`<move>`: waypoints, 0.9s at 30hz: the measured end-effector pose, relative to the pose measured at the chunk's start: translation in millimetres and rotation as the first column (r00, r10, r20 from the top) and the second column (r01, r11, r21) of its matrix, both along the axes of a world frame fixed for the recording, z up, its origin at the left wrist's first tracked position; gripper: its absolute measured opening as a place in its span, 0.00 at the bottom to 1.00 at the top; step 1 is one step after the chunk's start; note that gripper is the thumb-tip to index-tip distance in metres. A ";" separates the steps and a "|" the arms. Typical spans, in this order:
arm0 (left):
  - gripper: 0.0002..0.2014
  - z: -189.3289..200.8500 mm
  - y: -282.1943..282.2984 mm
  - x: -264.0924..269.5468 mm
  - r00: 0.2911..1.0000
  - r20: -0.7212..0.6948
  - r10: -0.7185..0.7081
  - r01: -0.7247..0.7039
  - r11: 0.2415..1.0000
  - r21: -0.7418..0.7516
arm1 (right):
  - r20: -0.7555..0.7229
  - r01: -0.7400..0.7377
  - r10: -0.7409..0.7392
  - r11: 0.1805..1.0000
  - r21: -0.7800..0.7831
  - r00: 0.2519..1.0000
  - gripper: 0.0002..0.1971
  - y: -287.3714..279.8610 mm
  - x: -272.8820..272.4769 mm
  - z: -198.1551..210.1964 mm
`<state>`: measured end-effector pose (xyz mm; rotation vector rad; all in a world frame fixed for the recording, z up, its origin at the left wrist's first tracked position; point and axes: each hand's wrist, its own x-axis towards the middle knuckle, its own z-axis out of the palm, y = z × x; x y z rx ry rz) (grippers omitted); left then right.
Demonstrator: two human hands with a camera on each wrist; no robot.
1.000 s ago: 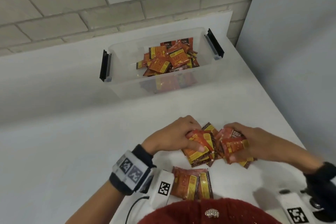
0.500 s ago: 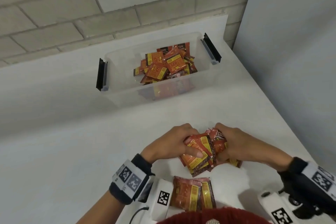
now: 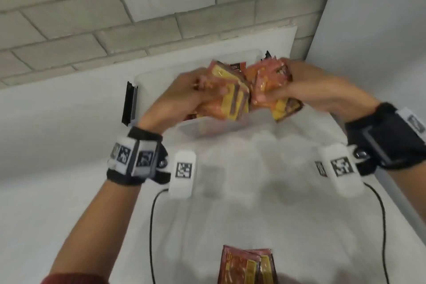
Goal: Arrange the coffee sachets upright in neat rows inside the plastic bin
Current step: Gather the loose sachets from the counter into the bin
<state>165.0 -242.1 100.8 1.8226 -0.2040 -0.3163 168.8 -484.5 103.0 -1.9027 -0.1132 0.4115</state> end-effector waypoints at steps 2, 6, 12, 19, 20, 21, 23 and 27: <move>0.16 0.4 2.6 26.9 0.994 -0.055 0.092 -0.095 0.993 -0.072 | -0.009 0.042 -0.042 0.999 0.030 0.999 0.32 8.3 27.4 1.9; 0.14 -15.4 1.7 69.0 0.937 -0.191 0.292 -0.313 0.945 -0.096 | -0.003 0.139 -0.139 0.989 0.056 0.990 0.35 27.2 66.6 -11.3; 0.34 -47.3 8.8 103.8 0.890 -0.260 0.375 -0.354 0.927 0.127 | 0.056 0.117 -0.115 0.992 -0.047 0.992 0.39 46.6 99.8 -41.0; 0.54 -35.2 14.8 90.9 0.935 -0.101 0.340 -0.284 0.887 0.364 | 0.105 0.041 -0.011 0.956 -0.292 0.994 0.54 42.6 94.3 -54.0; 0.53 -32.1 16.2 87.2 0.943 -0.073 0.324 -0.272 0.879 0.393 | 0.114 0.025 0.012 0.947 -0.320 0.993 0.54 41.0 90.5 -52.6; 0.51 -28.7 17.4 82.5 0.950 -0.038 0.309 -0.267 0.872 0.411 | 0.138 0.016 0.035 0.936 -0.352 0.990 0.53 39.6 86.1 -50.4; 0.46 -20.9 18.5 67.0 0.957 0.026 0.289 -0.272 0.860 0.431 | 0.205 0.019 0.075 0.907 -0.421 0.976 0.48 37.3 75.0 -43.9; 0.33 -4.2 15.3 14.3 0.984 0.097 0.148 -0.175 0.877 0.446 | 0.347 0.070 0.134 0.853 -0.518 0.928 0.32 34.6 40.1 -25.7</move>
